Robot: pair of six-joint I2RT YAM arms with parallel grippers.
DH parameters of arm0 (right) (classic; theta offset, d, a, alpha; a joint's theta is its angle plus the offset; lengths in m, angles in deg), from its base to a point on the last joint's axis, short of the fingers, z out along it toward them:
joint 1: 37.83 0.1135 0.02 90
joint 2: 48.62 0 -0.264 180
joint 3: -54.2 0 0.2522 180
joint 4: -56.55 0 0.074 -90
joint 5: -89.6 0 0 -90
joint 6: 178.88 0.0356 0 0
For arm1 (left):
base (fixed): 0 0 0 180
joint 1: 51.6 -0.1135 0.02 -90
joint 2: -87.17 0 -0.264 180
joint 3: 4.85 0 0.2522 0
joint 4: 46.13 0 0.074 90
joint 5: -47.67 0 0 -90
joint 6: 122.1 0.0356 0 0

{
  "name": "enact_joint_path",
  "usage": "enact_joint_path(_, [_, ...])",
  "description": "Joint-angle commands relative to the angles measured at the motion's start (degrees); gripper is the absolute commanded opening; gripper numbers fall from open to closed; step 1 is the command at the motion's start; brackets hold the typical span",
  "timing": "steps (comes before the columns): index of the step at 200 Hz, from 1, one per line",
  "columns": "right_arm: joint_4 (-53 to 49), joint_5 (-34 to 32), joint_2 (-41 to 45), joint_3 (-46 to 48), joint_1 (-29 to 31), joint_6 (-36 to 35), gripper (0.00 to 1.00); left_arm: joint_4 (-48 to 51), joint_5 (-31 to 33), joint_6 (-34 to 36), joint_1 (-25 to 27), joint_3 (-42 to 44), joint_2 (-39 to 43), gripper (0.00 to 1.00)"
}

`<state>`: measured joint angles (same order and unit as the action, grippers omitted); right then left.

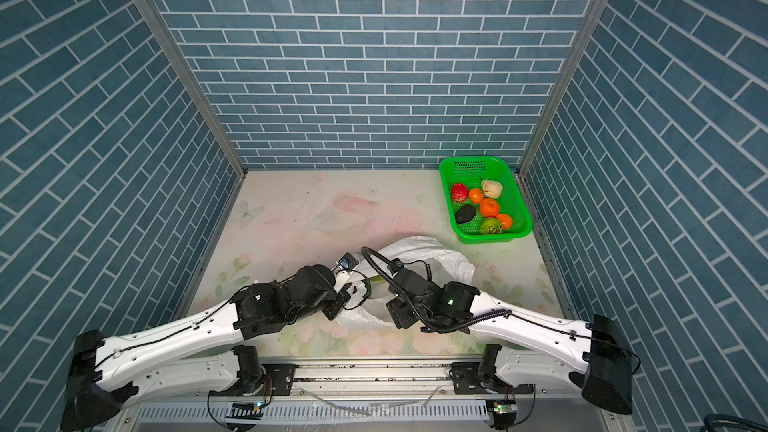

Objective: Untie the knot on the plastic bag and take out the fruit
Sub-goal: 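Return the right gripper to the bag mouth while the left holds the bag, then lower the right gripper into the bag toward the green and yellow fruits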

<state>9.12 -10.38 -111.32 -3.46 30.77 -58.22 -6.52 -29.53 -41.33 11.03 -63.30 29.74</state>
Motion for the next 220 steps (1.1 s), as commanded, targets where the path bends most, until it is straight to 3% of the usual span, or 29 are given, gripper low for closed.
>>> enact_joint_path(1, [2.6,-3.5,-1.4,3.1,2.8,3.7,0.71,-1.8,-0.2,-2.7,-0.3,-0.4,0.9,0.00])
enact_joint_path(38, [4.7,-3.0,-5.6,5.3,6.9,4.9,0.70,-4.3,-0.5,-5.7,-0.4,-0.5,0.8,0.00])
enact_joint_path(70, [5.9,-3.8,-5.7,5.7,6.9,4.6,0.73,-5.4,-2.6,-6.3,-0.1,-2.1,-1.1,0.00])
enact_joint_path(83, [7.2,-2.7,-5.9,5.5,4.6,4.0,0.75,-6.2,-3.1,-6.2,0.3,-1.8,-1.3,0.00])
enact_joint_path(116, [12.1,7.3,-9.3,4.0,-6.0,2.8,0.75,-7.7,-3.8,-6.1,0.3,-0.8,-0.9,0.00])
enact_joint_path(156, [14.9,11.8,-16.0,-2.0,-11.5,4.6,0.77,-8.0,-4.7,-5.7,0.3,-1.3,-1.4,0.00])
enact_joint_path(220, [13.0,6.3,-20.4,-9.8,-12.8,16.0,0.84,-6.4,-5.9,-4.9,0.3,-0.2,-1.6,0.00])
